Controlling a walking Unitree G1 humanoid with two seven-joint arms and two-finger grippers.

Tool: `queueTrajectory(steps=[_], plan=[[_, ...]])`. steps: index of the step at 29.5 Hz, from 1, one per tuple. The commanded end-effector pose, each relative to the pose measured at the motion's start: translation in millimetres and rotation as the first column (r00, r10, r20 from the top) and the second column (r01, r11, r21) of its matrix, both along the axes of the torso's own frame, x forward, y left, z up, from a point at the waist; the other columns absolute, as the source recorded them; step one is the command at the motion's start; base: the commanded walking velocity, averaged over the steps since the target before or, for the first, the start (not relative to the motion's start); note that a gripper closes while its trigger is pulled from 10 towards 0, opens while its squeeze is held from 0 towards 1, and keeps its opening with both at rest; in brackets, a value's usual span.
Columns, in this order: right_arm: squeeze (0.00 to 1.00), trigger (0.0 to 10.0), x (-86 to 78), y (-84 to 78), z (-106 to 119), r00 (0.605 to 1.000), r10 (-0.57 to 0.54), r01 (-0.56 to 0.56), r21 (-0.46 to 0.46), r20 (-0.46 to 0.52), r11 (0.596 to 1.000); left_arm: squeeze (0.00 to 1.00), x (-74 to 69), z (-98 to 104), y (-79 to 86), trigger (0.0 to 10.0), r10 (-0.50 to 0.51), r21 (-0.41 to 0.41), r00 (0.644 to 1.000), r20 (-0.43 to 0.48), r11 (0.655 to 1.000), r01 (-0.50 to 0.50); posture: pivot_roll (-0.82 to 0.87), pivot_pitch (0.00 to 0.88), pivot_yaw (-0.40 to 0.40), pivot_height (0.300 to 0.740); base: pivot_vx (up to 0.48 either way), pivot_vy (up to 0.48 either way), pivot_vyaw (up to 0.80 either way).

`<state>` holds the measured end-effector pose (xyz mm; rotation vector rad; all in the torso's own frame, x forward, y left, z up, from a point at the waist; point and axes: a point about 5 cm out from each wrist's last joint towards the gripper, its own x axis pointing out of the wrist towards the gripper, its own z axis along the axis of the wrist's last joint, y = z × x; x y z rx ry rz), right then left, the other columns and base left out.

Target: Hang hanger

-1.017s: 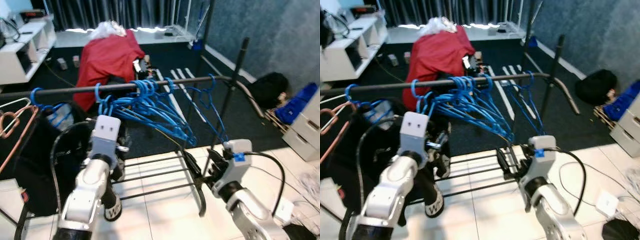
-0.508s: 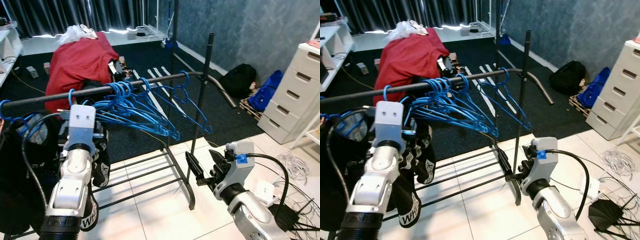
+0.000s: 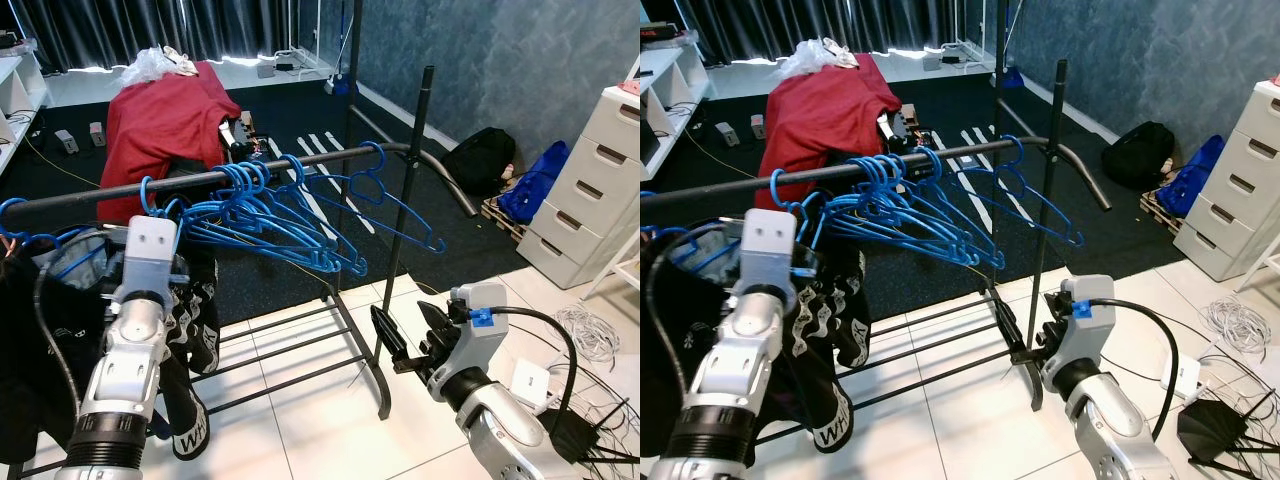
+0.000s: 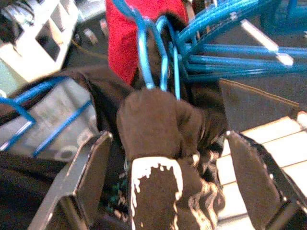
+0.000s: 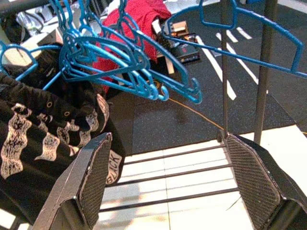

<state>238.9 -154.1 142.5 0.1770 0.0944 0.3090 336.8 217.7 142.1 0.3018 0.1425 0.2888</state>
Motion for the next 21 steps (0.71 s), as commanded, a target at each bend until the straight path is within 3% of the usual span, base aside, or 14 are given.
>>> queueTrajectory(steps=[1, 4, 9, 10, 11, 21], plan=[[0.0, 10.0, -1.4, 0.1, 2.2, 1.0, 0.001, -0.001, -0.003, 0.002, 1.0, 0.0, 0.2, -3.4, 2.6, 10.0, -0.003, 0.008, 1.0, -0.029, 1.0, 0.003, -0.1, 0.023, 0.002, 0.74, 0.0, 0.0, 0.0], [0.0, 10.0, -3.3, -1.3, 2.1, 1.0, -0.005, 0.005, -0.014, -0.001, 1.0, 0.0, 11.8, -21.9, 0.5, 10.0, -0.03, -0.023, 0.982, -0.184, 0.999, 0.027, -0.12, 0.024, 0.008, 0.74, 0.0, 0.0, 0.0], [0.0, 10.0, -4.3, -2.3, 1.4, 1.0, -0.01, 0.009, -0.017, -0.003, 1.0, 0.0, 11.9, -30.6, -1.6, 10.0, -0.048, -0.046, 0.967, -0.249, 0.998, 0.037, -0.11, 0.021, 0.008, 0.74, 0.0, 0.0, 0.0], [0.0, 10.0, -4.1, -2.4, 0.8, 1.0, -0.01, 0.01, -0.017, -0.006, 1.0, 0.0, 11.9, -34.2, -2.5, 2.5, -0.064, -0.06, 0.96, -0.271, 0.997, 0.05, -0.11, 0.016, 0.003, 0.74, 0.0, 0.0, 0.0], [0.0, 10.0, -3.8, -2.4, 0.4, 1.0, -0.01, 0.01, -0.018, -0.008, 1.0, 0.0, 11.9, -36.2, -3.0, 0.0, -0.071, -0.063, 0.956, -0.284, 0.996, 0.055, -0.11, 0.015, 0.004, 0.74, 0.0, 0.0, 0.0], [0.0, 10.0, -2.7, -1.8, -0.3, 1.0, -0.005, 0.004, -0.02, -0.014, 1.0, 0.0, 14.8, -35.5, 0.7, 0.0, -0.041, -0.06, 0.967, -0.253, 0.998, 0.026, -0.11, 0.002, -0.003, 0.74, 0.0, 0.0, 0.0]])
